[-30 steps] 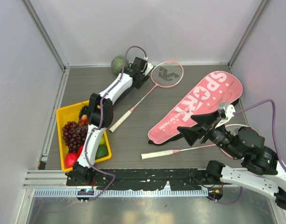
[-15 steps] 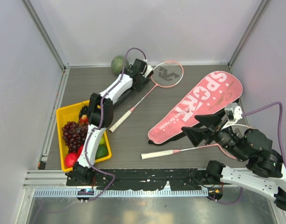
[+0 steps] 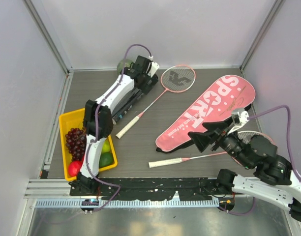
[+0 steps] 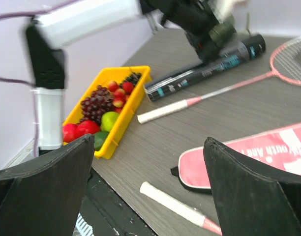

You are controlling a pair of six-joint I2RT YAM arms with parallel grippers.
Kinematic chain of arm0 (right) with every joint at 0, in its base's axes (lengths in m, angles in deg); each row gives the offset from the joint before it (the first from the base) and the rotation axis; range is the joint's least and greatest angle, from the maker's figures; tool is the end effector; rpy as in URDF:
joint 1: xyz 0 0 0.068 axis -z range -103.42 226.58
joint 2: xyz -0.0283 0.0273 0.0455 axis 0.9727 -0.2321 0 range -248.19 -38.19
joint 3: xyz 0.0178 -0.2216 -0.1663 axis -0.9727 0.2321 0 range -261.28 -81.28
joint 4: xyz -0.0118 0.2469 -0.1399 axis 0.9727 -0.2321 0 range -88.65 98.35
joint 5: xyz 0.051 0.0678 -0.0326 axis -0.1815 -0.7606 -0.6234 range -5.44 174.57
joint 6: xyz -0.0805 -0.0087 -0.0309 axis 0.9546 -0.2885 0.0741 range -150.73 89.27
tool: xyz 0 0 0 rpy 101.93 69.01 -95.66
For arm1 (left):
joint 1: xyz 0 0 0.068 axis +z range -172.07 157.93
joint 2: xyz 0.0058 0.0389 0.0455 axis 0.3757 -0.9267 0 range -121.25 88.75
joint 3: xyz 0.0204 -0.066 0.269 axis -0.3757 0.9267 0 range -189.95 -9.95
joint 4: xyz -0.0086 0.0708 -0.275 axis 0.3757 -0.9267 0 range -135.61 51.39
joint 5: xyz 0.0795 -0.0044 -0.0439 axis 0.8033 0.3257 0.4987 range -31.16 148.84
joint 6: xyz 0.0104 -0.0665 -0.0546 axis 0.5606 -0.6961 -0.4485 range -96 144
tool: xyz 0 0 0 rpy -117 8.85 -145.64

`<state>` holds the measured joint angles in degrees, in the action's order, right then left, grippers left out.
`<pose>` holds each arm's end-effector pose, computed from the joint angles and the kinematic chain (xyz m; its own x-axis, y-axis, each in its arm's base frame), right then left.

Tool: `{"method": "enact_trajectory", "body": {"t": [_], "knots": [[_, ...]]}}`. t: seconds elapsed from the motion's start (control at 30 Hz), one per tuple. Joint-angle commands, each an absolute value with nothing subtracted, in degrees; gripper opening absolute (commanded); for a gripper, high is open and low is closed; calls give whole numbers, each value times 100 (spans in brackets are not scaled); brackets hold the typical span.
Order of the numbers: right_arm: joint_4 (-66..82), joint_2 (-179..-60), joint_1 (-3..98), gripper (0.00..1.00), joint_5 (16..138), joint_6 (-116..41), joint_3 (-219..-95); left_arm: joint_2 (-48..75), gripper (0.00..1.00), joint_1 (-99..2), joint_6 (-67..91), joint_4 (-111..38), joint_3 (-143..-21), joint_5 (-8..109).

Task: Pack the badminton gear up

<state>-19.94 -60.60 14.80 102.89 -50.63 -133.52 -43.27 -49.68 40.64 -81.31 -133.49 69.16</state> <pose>0.0786 0.0956 0.4059 -0.2220 0.2693 -0.9371 -0.6511 0.6745 0.3481 0.5102 -0.2514 0.2168 -0.5594 0.6105 -0.5606 0.5392 0.7817 0.3133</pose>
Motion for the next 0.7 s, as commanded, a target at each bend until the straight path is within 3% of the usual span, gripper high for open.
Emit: {"method": "enact_trajectory", "body": {"t": [0.0, 0.17, 0.37, 0.53, 0.67], "knots": [[-2179, -6595, 1462, 95, 11329, -5919, -13120, -2948, 100, -4949, 3938, -8203, -13423, 6298], [-2382, -7210, 1453, 95, 12217, -6710, -12936, -1613, 100, -4975, 3377, -8124, -12713, 5910], [-2469, -7738, 1462, 95, 12473, -8140, -12681, -171, 99, -4949, 1979, -8396, -11368, 4954], [-3189, -8326, 1541, 97, 12535, -10163, -12443, 1164, 99, -4949, 1337, -7678, -9208, 4276], [-2665, -8521, 1742, 97, 12544, -9564, -12067, 1966, 95, -4975, 1503, -7701, -8344, 4353]]}}
